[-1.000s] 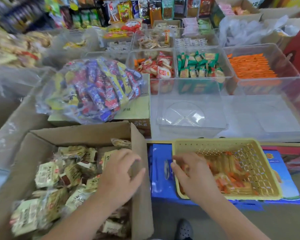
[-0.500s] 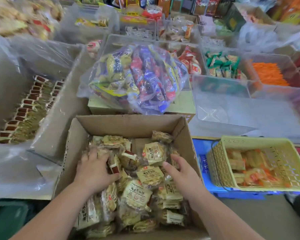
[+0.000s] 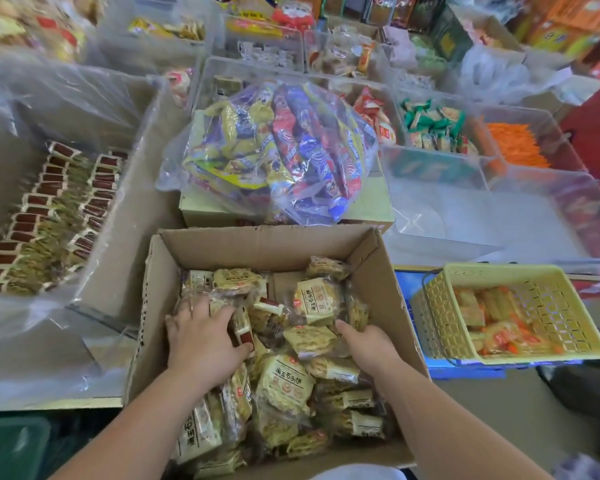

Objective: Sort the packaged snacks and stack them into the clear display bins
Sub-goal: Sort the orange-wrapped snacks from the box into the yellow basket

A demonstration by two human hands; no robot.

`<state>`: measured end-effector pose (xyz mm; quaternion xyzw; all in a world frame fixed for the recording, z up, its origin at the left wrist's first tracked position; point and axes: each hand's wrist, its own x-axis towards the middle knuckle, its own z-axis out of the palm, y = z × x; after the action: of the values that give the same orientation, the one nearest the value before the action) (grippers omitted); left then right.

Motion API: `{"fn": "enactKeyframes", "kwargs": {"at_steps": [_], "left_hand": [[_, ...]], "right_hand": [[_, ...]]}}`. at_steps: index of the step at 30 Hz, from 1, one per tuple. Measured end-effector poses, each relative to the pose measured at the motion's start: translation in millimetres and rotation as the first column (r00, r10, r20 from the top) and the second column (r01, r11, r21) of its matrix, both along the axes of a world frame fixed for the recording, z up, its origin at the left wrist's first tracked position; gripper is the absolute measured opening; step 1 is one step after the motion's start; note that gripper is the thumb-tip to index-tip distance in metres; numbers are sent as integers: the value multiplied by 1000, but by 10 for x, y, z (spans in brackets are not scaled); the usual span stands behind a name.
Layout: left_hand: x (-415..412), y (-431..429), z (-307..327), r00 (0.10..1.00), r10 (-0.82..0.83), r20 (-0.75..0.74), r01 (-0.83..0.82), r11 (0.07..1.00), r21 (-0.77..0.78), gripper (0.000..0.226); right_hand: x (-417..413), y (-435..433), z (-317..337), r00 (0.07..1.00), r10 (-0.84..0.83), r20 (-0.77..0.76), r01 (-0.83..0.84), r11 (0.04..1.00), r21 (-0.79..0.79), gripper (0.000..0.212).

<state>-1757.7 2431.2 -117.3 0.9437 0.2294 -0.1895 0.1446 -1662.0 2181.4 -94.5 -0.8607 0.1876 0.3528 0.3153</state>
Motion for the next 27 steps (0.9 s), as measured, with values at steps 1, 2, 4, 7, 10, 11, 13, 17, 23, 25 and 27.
{"fn": "enactKeyframes", "kwargs": {"at_steps": [1,2,4,7,10,11,13,17,23,25,27], "left_hand": [[-3,7,-9,1000,6,5,-6,1000,-9,83],[-1,5,-14,1000,9,8,-9,1000,-16,82],[-4,-14,-20,1000,9,15,-9,1000,-11,83],[-44,-14,-3,999,31,30,-31,999,-27,85],[12,28,-57,1000,20,12,-20,1000,-24,84],[-3,39,-56,1000,26,13,-25,999,-32,84],[-19,39,-55,999,38,20,-37,998,-45,83],[-3,55,-36,998,57,7,-57,996,-66,83],[-3,79,-8,997,79,5,-78,991,-108,81],[-11,64,3,997,70,9,-69,991,-111,80],[-8,46,23,998,57,1,-56,993,-104,80]], "right_hand": [[27,4,-31,999,-21,-37,20,1000,-17,64],[50,10,-67,997,-35,-73,33,999,-22,66],[77,39,-119,991,-50,-126,53,998,22,70],[36,129,-217,986,-53,-161,76,987,140,83],[65,170,-338,955,-138,-261,196,958,211,113],[75,183,-332,940,-166,-298,242,940,239,117],[168,194,-292,912,-176,-370,300,902,310,112],[388,367,-55,892,-178,-416,374,808,456,90],[500,582,220,912,-201,-358,379,749,544,72],[510,568,298,919,-180,-351,360,745,561,69],[499,528,364,927,-130,-353,318,773,549,72]]}}
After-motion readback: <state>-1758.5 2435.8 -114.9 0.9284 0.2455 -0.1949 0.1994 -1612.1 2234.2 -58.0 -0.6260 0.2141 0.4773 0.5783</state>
